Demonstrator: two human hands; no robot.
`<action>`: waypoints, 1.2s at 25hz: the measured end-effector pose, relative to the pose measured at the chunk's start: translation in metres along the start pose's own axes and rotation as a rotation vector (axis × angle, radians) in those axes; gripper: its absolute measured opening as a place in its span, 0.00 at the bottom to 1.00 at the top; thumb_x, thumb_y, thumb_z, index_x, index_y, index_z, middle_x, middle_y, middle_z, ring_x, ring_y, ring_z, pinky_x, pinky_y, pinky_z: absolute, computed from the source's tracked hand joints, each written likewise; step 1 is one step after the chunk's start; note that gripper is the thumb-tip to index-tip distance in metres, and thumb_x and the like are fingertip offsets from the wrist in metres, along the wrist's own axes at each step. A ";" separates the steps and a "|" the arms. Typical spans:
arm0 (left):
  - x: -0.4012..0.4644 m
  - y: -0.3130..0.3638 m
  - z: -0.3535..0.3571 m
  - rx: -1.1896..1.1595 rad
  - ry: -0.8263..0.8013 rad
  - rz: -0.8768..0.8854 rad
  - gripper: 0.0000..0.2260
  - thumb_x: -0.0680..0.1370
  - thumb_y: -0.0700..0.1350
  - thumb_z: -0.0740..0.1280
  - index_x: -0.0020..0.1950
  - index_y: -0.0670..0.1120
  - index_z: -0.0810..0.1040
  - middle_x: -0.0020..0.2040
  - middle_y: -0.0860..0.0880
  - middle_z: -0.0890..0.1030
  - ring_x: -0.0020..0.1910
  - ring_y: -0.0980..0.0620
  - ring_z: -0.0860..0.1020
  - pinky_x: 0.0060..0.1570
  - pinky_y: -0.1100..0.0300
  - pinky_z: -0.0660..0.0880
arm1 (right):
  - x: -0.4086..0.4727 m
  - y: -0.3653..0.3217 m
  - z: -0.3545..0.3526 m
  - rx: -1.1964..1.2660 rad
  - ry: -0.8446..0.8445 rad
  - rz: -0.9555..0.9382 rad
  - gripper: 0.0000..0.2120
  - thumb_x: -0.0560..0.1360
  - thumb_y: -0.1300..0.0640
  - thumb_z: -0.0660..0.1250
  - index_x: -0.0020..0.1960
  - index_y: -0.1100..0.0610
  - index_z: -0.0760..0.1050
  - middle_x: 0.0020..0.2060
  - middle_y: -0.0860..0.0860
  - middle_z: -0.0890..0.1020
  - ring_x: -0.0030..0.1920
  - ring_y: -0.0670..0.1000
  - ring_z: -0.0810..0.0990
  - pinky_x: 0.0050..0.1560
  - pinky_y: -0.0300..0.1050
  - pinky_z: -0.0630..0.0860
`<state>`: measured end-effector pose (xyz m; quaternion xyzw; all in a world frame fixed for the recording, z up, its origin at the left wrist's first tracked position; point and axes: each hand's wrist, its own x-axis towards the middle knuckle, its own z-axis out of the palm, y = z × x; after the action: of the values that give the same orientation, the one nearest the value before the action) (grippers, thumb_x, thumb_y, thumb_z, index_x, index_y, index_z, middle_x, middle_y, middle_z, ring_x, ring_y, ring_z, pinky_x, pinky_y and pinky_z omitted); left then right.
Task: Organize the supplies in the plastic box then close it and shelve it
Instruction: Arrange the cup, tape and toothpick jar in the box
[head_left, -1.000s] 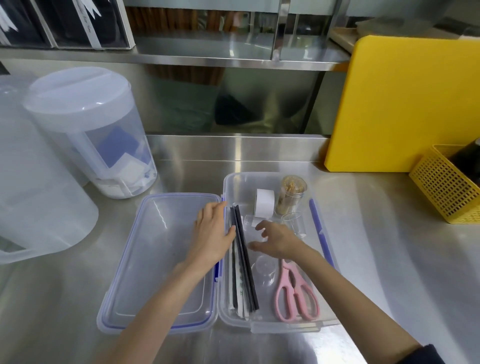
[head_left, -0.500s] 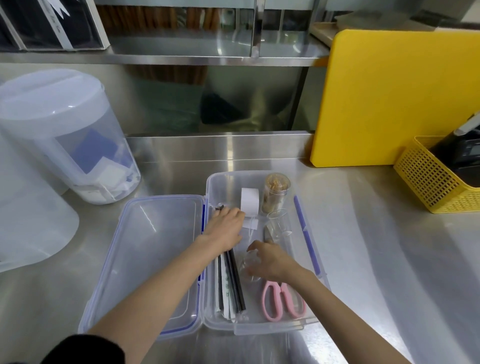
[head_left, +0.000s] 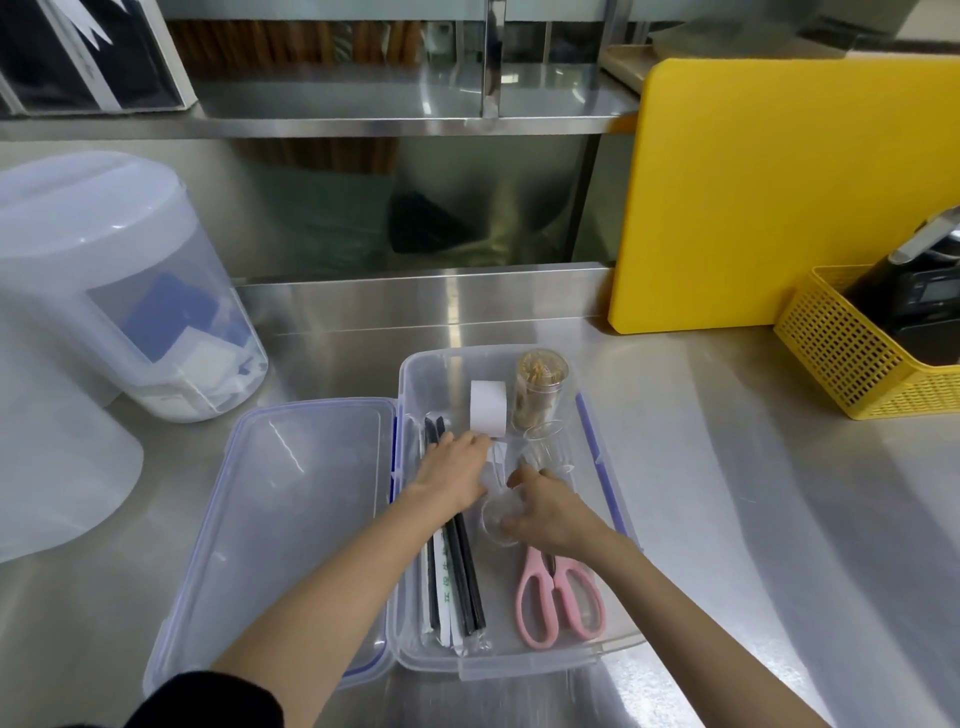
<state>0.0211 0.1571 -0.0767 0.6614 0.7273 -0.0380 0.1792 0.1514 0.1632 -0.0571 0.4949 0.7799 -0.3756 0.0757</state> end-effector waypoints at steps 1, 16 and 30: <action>-0.002 0.000 -0.002 -0.041 0.019 -0.006 0.24 0.75 0.43 0.65 0.69 0.43 0.62 0.68 0.44 0.69 0.66 0.42 0.67 0.63 0.50 0.67 | -0.001 0.001 -0.002 0.011 0.002 -0.007 0.27 0.74 0.54 0.65 0.69 0.58 0.61 0.65 0.59 0.68 0.63 0.58 0.72 0.62 0.47 0.70; -0.050 0.002 -0.032 -0.793 0.349 -0.172 0.23 0.73 0.45 0.69 0.66 0.44 0.68 0.61 0.45 0.76 0.52 0.51 0.74 0.49 0.63 0.67 | -0.025 -0.019 -0.047 0.588 0.565 -0.327 0.26 0.74 0.58 0.64 0.69 0.45 0.64 0.59 0.50 0.71 0.58 0.49 0.74 0.51 0.30 0.74; -0.060 0.009 -0.031 -0.924 0.377 -0.167 0.21 0.72 0.43 0.69 0.64 0.44 0.69 0.61 0.45 0.77 0.58 0.49 0.76 0.54 0.60 0.72 | -0.015 -0.026 -0.015 0.707 0.387 -0.431 0.28 0.76 0.58 0.64 0.66 0.39 0.53 0.66 0.42 0.65 0.65 0.40 0.64 0.53 0.19 0.65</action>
<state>0.0274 0.1106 -0.0271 0.4477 0.7383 0.3937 0.3152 0.1407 0.1568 -0.0257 0.3780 0.6889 -0.5263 -0.3247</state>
